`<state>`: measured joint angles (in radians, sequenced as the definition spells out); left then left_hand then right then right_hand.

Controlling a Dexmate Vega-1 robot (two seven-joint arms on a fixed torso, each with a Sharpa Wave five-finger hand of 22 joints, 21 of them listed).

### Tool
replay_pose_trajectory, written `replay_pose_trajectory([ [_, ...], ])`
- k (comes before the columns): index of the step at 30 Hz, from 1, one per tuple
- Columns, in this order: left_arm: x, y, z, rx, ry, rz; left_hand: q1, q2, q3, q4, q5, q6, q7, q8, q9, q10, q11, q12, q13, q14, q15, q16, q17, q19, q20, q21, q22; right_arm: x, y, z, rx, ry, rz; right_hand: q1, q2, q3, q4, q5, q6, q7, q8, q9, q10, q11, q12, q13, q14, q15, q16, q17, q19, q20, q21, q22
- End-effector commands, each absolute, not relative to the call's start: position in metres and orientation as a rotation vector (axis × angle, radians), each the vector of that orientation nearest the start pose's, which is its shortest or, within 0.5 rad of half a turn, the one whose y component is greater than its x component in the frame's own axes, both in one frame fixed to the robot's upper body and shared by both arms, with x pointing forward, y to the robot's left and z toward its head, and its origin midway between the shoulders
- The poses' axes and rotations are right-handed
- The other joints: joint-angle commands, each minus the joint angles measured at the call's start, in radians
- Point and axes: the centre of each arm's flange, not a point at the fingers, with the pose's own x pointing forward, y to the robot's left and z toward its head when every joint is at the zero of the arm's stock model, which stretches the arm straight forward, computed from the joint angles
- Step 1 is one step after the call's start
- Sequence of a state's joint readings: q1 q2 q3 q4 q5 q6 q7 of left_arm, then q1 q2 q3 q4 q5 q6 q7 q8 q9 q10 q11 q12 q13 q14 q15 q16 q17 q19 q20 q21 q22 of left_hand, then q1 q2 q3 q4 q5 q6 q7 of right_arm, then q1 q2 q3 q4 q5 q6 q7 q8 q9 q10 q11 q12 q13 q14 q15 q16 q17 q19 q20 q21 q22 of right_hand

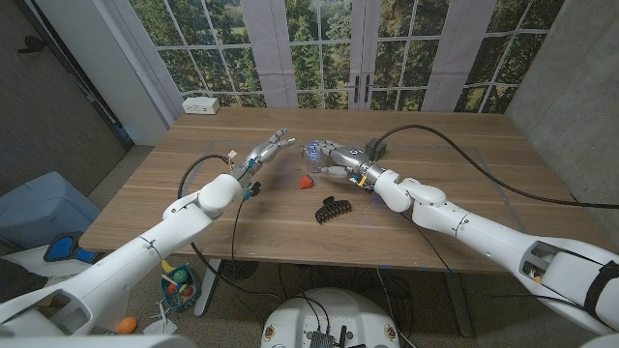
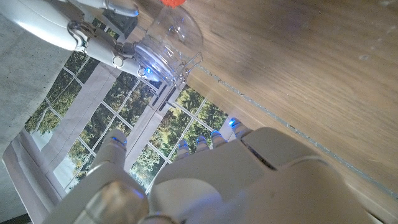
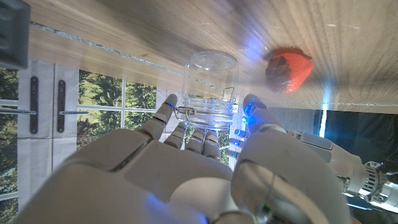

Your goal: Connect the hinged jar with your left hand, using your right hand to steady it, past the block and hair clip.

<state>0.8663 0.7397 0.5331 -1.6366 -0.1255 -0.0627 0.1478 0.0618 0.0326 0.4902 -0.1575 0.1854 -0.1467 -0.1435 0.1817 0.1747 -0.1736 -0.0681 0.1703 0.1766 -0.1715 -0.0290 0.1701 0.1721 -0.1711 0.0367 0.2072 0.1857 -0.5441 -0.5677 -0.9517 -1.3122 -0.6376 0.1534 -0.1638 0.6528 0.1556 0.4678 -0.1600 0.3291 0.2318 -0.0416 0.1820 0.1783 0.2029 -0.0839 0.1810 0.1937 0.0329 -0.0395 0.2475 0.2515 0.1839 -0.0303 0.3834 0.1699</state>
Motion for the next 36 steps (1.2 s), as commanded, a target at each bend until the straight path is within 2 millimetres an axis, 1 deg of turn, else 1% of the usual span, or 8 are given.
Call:
replay_pose_trajectory([
  [1, 0.607, 0.243, -0.012, 0.654, -0.711, -0.115, 0.009, 0.004, 0.007, -0.002, 0.004, -0.002, -0.011, 0.009, 0.002, -0.061, -0.008, 0.008, 0.003, -0.062, -0.024, 0.003, 0.002, -0.025, -0.029, 0.008, 0.002, 0.652, -0.106, -0.052, -1.491, -0.856, 0.284, 0.001, -0.003, -0.006, 0.0, 0.007, 0.002, -0.001, 0.005, 0.005, 0.003, 0.014, 0.011, 0.007, 0.012, -0.066, 0.006, 0.004, 0.009, -0.001, -0.007, 0.002],
  [9, 0.607, 0.244, -0.008, 0.584, -0.77, -0.106, 0.014, 0.003, 0.01, -0.003, 0.003, -0.002, 0.017, 0.012, 0.0, -0.055, -0.03, 0.014, 0.001, -0.059, -0.056, 0.009, 0.001, 0.027, -0.128, 0.022, -0.001, 0.648, -0.11, -0.048, -1.476, -0.875, 0.275, 0.001, -0.002, -0.009, 0.0, 0.008, 0.0, -0.002, 0.006, 0.006, -0.001, 0.015, 0.011, 0.007, 0.011, -0.067, 0.006, 0.004, 0.01, -0.003, -0.011, 0.002],
  [16, 0.609, 0.246, -0.008, 0.454, -0.801, -0.133, 0.02, 0.022, 0.018, 0.003, 0.006, 0.057, 0.015, 0.027, -0.002, 0.001, -0.043, 0.029, -0.001, -0.007, -0.077, 0.021, 0.0, 0.118, -0.176, 0.041, -0.006, 0.644, -0.112, -0.042, -1.456, -0.895, 0.273, 0.001, -0.002, -0.012, 0.001, 0.009, 0.0, -0.002, 0.006, 0.006, -0.002, 0.016, 0.012, 0.007, 0.01, -0.066, 0.006, 0.004, 0.011, -0.007, -0.014, 0.002],
  [21, 0.612, 0.246, -0.012, 0.342, -0.787, -0.174, -0.003, 0.144, 0.055, 0.072, 0.017, 0.081, 0.024, 0.015, -0.004, 0.046, -0.059, 0.027, -0.002, 0.032, -0.086, 0.023, 0.007, 0.168, -0.175, 0.041, -0.006, 0.641, -0.113, -0.04, -1.443, -0.911, 0.271, -0.007, -0.004, -0.018, 0.007, 0.007, 0.0, -0.005, 0.007, 0.006, -0.004, 0.016, 0.012, 0.007, 0.009, -0.068, 0.006, 0.005, 0.01, -0.011, -0.017, 0.002],
  [27, 0.614, 0.247, -0.016, 0.239, -0.77, -0.209, -0.017, 0.176, 0.077, 0.131, 0.028, 0.067, 0.042, 0.007, -0.003, 0.051, -0.053, 0.023, -0.001, 0.046, -0.084, 0.025, 0.01, 0.185, -0.175, 0.042, -0.005, 0.638, -0.114, -0.038, -1.418, -0.934, 0.274, -0.025, -0.007, -0.03, 0.018, 0.002, 0.001, -0.004, 0.008, 0.006, -0.004, 0.016, 0.014, 0.008, 0.009, -0.067, 0.008, 0.007, 0.011, -0.013, -0.021, 0.003],
  [30, 0.614, 0.248, -0.017, 0.212, -0.764, -0.212, -0.019, 0.177, 0.083, 0.145, 0.031, 0.066, 0.043, 0.006, -0.003, 0.053, -0.053, 0.023, -0.001, 0.048, -0.085, 0.024, 0.01, 0.189, -0.179, 0.042, -0.005, 0.637, -0.116, -0.037, -1.395, -0.949, 0.281, -0.053, -0.008, -0.046, 0.034, -0.008, 0.003, -0.005, 0.009, 0.006, -0.005, 0.013, 0.016, 0.008, 0.008, -0.071, 0.01, 0.012, 0.011, -0.02, -0.027, 0.004],
  [32, 0.614, 0.248, -0.018, 0.211, -0.762, -0.209, -0.02, 0.177, 0.087, 0.153, 0.032, 0.065, 0.044, 0.006, -0.002, 0.053, -0.053, 0.023, -0.001, 0.049, -0.085, 0.024, 0.01, 0.189, -0.181, 0.041, -0.005, 0.637, -0.118, -0.036, -1.379, -0.967, 0.283, -0.125, -0.01, -0.085, 0.076, -0.042, 0.007, 0.004, 0.011, 0.008, 0.002, 0.024, 0.021, 0.01, 0.009, -0.067, 0.016, 0.021, 0.018, -0.011, -0.035, 0.005],
  [36, 0.613, 0.248, -0.019, 0.222, -0.756, -0.209, -0.02, 0.175, 0.091, 0.161, 0.034, 0.065, 0.042, 0.006, -0.002, 0.051, -0.053, 0.021, -0.001, 0.048, -0.087, 0.022, 0.01, 0.188, -0.183, 0.04, -0.005, 0.639, -0.122, -0.034, -1.331, -0.985, 0.306, -0.209, -0.011, -0.126, 0.122, -0.091, 0.014, 0.016, 0.013, 0.009, 0.0, 0.034, 0.021, 0.01, 0.007, -0.054, 0.018, 0.028, 0.023, -0.003, -0.046, 0.006],
])
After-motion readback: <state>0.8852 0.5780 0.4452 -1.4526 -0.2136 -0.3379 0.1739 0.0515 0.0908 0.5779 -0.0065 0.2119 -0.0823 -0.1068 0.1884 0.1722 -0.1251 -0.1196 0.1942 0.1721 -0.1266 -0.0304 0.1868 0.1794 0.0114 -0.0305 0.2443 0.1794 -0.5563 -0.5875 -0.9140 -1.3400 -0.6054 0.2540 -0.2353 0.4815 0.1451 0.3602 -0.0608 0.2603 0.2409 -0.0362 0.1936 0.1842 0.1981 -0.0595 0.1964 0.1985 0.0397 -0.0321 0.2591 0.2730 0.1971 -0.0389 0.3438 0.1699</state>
